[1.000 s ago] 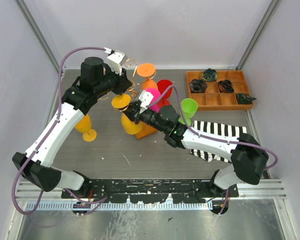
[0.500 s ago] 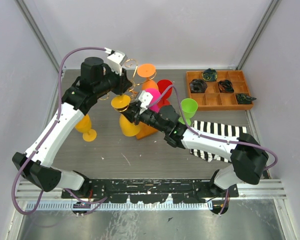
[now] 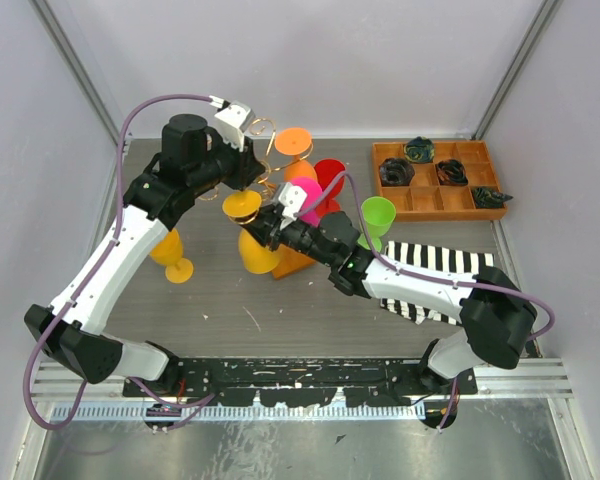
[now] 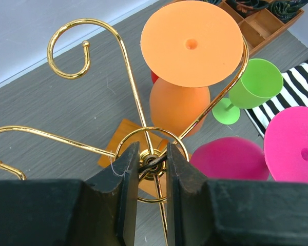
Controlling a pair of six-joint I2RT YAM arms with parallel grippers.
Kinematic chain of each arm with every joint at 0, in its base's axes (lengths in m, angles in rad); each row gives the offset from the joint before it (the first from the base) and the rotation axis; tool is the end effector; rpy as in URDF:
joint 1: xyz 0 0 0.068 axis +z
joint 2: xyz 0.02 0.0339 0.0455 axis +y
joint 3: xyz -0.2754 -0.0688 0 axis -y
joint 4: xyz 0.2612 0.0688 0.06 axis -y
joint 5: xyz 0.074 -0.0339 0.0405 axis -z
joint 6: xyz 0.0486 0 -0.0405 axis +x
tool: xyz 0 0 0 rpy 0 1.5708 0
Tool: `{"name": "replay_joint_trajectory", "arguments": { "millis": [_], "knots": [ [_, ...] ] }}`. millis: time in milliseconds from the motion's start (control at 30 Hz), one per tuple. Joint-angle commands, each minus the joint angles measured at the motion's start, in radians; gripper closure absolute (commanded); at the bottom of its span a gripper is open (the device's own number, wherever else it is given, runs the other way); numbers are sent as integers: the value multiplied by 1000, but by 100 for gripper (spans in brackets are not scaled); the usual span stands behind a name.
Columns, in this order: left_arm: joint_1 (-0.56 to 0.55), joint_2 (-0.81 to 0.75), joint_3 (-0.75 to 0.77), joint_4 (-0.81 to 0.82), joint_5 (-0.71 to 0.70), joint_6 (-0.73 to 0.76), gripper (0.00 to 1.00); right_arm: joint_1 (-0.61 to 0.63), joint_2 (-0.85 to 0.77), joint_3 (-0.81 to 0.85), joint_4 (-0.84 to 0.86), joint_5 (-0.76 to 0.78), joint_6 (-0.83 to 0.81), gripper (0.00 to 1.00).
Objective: Place the wine glass upside down on the wine glass rack
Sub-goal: Turn the wine glass upside down at the wine rack.
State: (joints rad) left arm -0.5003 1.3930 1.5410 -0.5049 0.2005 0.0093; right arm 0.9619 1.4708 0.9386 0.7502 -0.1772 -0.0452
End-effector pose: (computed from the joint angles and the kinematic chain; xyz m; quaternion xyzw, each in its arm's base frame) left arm 0.2891 -0.1691 0.4399 0.2612 0.7765 -0.2177 0.5305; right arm 0.2029 0.3059 0.3330 -0.3613 0.5128 0.3934 0.6721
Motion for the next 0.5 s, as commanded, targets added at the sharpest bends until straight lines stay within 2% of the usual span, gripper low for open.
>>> {"name": "replay_joint_trajectory", "arguments": {
  "millis": [0, 100, 233, 367, 467],
  "knots": [
    [-11, 19, 16, 15, 20, -11, 100, 58, -25, -20, 98, -199, 35, 81],
    [-11, 20, 17, 16, 20, -12, 100, 58, -33, -35, 119, -179, 0, 89],
    [-11, 23, 17, 14, 21, -12, 100, 58, -35, -12, 100, -173, -16, 93],
    [-11, 26, 19, 12, 26, -14, 100, 57, -29, 24, 62, -207, -13, 89],
    [-11, 27, 19, 12, 29, -16, 100, 58, -24, 36, 26, -259, -15, 80]
  ]
}}
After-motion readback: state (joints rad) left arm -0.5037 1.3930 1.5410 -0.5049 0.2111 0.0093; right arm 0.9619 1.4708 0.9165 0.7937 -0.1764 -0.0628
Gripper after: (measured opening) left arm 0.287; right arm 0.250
